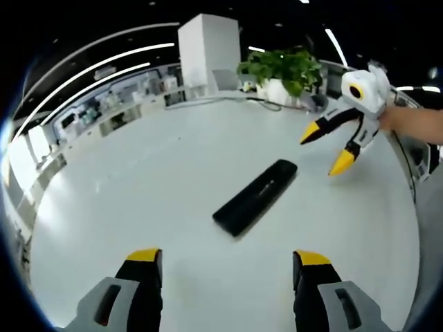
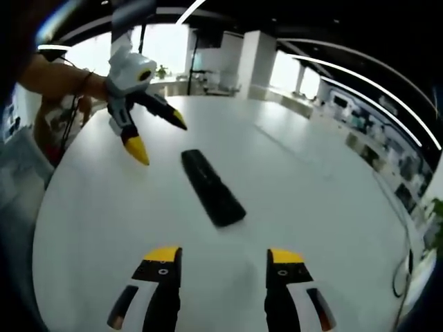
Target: Press the specified remote control buttons in sequence, fully releasing each button before pressing the next.
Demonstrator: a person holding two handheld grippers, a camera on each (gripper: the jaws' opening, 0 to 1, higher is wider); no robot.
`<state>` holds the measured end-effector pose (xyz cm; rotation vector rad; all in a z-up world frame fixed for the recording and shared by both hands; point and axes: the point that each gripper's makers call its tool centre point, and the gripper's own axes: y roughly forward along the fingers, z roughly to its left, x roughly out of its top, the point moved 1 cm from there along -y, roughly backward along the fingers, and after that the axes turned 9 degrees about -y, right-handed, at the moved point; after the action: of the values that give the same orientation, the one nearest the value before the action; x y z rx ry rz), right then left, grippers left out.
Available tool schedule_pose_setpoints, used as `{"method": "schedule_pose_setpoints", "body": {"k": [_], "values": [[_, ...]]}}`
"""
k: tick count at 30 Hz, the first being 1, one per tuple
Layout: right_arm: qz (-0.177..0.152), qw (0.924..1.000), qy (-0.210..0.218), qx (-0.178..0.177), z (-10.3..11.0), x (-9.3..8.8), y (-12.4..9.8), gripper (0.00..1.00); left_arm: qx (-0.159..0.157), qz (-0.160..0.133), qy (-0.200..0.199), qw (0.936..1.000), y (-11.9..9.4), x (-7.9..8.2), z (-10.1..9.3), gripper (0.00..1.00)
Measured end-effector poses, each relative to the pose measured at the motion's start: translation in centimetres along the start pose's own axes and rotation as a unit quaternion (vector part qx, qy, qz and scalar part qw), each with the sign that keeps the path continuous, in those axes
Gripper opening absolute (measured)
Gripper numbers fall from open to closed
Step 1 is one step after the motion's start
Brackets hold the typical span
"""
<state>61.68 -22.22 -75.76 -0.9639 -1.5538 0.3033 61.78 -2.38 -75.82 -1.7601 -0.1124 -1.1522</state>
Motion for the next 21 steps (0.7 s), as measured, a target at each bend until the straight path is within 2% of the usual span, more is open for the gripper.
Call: {"method": "schedule_pose_setpoints", "body": {"k": [6, 13, 21], "values": [[-0.001, 0.9999, -0.008, 0.01, -0.6, 0.2, 0.3, 0.46, -0.021, 0.007, 0.028, 0.9993, 0.5, 0.2, -0.5, 0.79], [0.002, 0.9995, -0.023, 0.021, -0.9, 0.5, 0.8, 0.45, -0.029, 0.011, 0.03, 0.9991, 1.1, 0.5, -0.2, 0.79], [0.008, 0.9987, -0.034, 0.037, -1.2, 0.5, 1.6, 0.45, -0.048, 0.022, 0.05, 0.9973, 1.4, 0.6, -0.4, 0.76]]}}
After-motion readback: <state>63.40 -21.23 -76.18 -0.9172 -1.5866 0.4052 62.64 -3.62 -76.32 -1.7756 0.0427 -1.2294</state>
